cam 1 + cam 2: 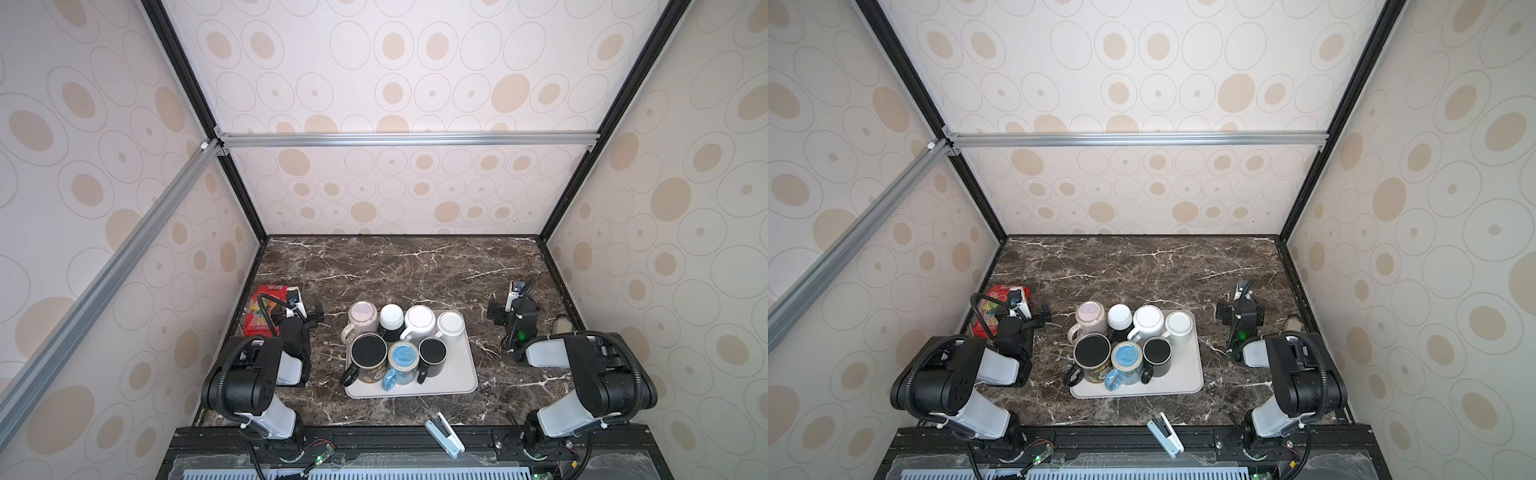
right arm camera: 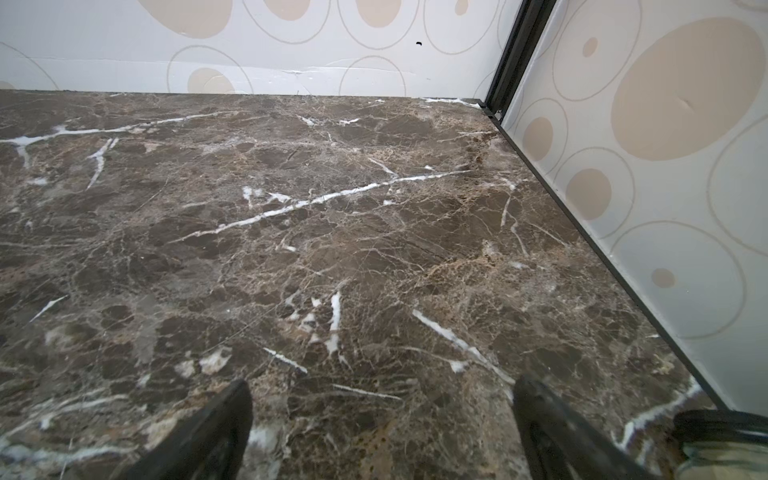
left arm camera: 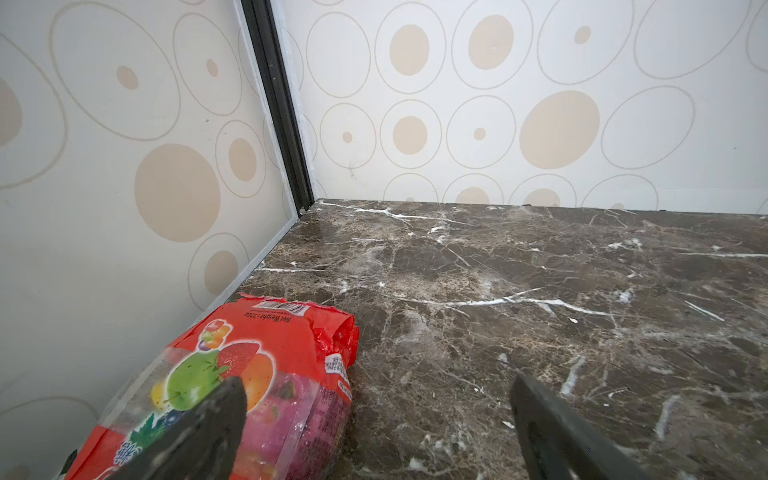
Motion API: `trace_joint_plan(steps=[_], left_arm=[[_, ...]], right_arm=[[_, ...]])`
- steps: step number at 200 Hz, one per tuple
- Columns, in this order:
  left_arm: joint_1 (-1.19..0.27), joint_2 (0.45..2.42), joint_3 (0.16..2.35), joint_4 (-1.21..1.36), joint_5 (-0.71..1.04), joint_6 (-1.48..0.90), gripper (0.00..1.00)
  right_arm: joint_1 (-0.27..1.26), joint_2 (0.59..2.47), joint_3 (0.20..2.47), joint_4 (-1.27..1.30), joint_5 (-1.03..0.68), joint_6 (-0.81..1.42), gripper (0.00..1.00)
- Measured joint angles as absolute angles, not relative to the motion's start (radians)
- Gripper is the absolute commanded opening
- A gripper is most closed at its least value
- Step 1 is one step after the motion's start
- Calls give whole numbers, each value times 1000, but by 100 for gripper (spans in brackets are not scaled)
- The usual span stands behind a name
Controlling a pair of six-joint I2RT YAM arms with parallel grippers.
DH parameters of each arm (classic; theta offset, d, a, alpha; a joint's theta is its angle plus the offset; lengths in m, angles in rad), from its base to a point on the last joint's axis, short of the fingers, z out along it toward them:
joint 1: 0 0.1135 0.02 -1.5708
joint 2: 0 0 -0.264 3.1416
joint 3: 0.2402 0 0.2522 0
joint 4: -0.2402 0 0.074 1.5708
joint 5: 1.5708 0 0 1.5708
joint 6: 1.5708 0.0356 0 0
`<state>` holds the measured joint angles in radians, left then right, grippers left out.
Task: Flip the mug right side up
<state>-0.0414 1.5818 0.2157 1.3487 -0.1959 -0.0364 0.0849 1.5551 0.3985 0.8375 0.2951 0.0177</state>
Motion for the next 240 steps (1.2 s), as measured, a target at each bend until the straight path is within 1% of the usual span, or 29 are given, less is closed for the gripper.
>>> trace_joint_plan(steps=[240], left_arm=[[-39,1582,216,1349,-169,-37,100]], right_arm=[[85,1555,398,837,290,18,100]])
